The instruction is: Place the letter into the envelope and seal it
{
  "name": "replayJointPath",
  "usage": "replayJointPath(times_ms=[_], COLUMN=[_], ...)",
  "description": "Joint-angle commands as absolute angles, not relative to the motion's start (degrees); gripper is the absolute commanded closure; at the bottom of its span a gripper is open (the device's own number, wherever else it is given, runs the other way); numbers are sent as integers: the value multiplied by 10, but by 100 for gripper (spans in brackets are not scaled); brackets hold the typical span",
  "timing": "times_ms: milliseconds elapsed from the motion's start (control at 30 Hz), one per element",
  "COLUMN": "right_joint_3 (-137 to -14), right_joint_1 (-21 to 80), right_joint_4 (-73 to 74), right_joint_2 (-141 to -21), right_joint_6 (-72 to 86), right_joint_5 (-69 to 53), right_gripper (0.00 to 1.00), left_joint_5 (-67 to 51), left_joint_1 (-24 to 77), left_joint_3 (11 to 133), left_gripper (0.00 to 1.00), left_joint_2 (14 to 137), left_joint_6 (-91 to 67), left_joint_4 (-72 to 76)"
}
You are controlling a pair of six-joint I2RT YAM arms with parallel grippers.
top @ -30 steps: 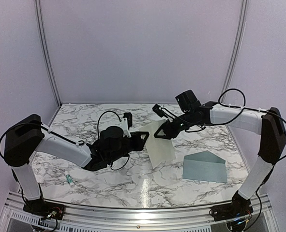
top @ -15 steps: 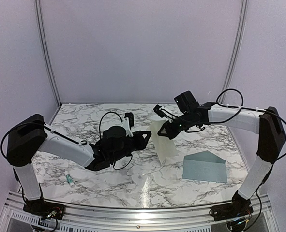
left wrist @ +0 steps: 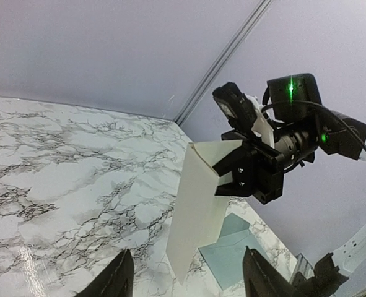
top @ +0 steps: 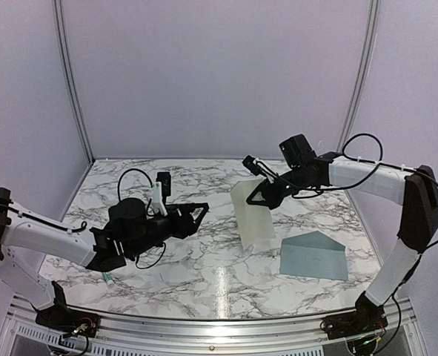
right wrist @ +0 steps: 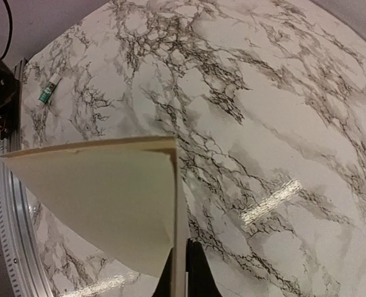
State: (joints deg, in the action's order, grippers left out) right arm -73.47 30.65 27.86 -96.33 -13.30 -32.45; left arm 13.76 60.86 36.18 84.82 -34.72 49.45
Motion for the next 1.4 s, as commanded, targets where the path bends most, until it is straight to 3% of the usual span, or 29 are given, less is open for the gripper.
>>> replayJointPath(times_ms=[0, 400, 567, 733, 967, 1033, 1067, 1233, 1367], right_joint_3=[-762, -761, -755, -747, -729, -725, -726, -735, -736], right_joint_1=[308, 314, 319, 329, 333, 333, 334, 323, 316], right_joint_4=[299, 277, 271, 267, 259, 260, 263, 277, 289], right_joint_2=[-919, -901, -887, -876, -871, -874, -876, -853, -821], right_joint_6=[-168, -115, -103, -100, -102, -107, -114, -139, -167], right_joint_5=[-413, -394, -394, -400, -396, -384, -380, -352, -328], right_gripper=[100, 99, 97, 97, 98, 98, 96, 64, 50], left_joint_5=[142, 252, 264, 294, 276, 270, 269, 264, 253], left_joint_1=[613, 685, 688, 686, 672, 668, 666, 665, 665], left_joint_3=[333, 485, 530, 560, 582, 582, 581, 575, 584], left_gripper=[37, 29, 31, 43, 77, 79, 79, 79, 79], left_joint_2=[815, 971, 1020, 1050, 1075, 1084, 1086, 1091, 1098], left_joint_6=[-283, -228, -247, -266, -277, -291, -296, -301, -285], left_joint_4=[482, 483, 483, 480, 480, 480, 481, 481, 481])
